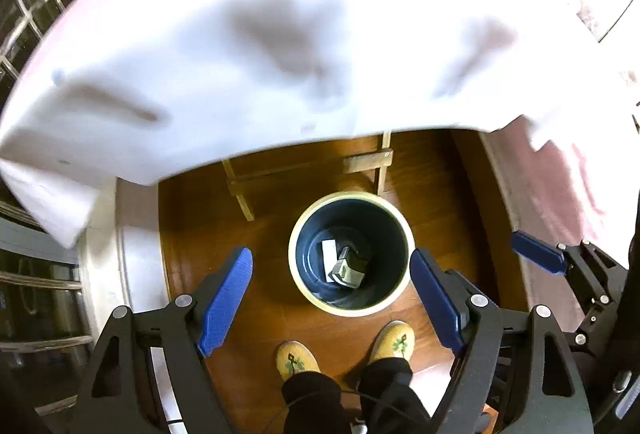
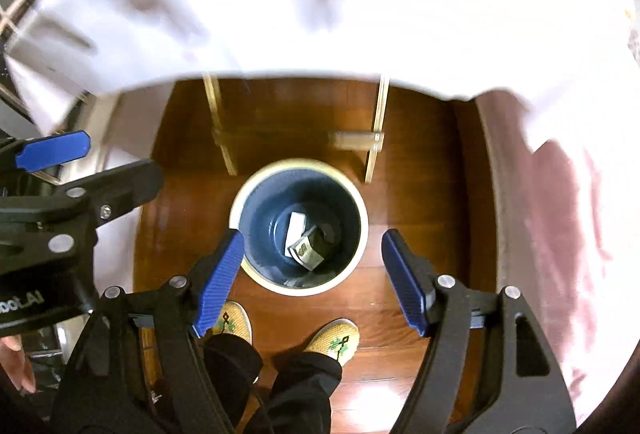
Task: Collect trash
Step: 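Raise both tools back toward the table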
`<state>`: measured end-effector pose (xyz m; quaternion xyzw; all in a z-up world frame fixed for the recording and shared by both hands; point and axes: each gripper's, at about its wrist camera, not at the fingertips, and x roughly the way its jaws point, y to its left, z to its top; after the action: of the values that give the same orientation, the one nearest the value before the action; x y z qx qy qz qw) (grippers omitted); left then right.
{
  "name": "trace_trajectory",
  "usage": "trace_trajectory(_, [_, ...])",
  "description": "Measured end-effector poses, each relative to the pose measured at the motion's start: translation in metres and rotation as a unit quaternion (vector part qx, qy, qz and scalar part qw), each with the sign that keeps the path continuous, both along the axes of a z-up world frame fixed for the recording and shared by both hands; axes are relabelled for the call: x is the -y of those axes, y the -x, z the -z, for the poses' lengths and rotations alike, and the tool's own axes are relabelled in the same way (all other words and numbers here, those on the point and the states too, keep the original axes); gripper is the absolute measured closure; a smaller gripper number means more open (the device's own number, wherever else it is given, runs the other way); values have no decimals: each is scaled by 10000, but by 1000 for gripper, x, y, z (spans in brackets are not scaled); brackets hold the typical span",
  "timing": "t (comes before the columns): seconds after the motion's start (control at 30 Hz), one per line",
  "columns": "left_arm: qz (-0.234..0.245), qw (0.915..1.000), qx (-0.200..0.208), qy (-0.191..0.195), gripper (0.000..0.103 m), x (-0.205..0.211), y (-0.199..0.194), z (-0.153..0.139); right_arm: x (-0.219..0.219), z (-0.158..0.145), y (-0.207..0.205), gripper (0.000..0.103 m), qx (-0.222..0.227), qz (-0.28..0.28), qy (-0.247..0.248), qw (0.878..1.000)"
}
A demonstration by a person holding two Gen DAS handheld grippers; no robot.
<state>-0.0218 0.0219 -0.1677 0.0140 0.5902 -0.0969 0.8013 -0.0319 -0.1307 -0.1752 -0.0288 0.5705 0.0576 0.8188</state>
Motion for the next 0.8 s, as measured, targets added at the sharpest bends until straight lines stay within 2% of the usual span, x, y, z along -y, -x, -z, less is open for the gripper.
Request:
trace_trajectory(0.13, [-49, 9998, 158, 72, 21, -2, 8, -61, 1, -65, 3, 34, 339, -233, -9, 9992])
trace_trajectory(0.3, [-198, 9983, 544, 7, 21, -7, 15, -132, 3, -129, 6, 33, 734, -501, -41, 9960])
trace_trajectory(0.4, [-401, 9959, 808, -108, 21, -8, 18, -169, 4, -157, 4, 33, 906, -609, -98, 9940])
trace_trajectory(0.67, [-851, 9900, 1123, -58, 23, -20, 12, -225, 6, -218, -4, 33, 1447, -1054, -142, 9838])
trace_trajectory(0.8, [-1029, 9856, 1337, -142, 23, -20, 2, -242, 4, -233, -15, 33, 1654, -1200, -129, 9788])
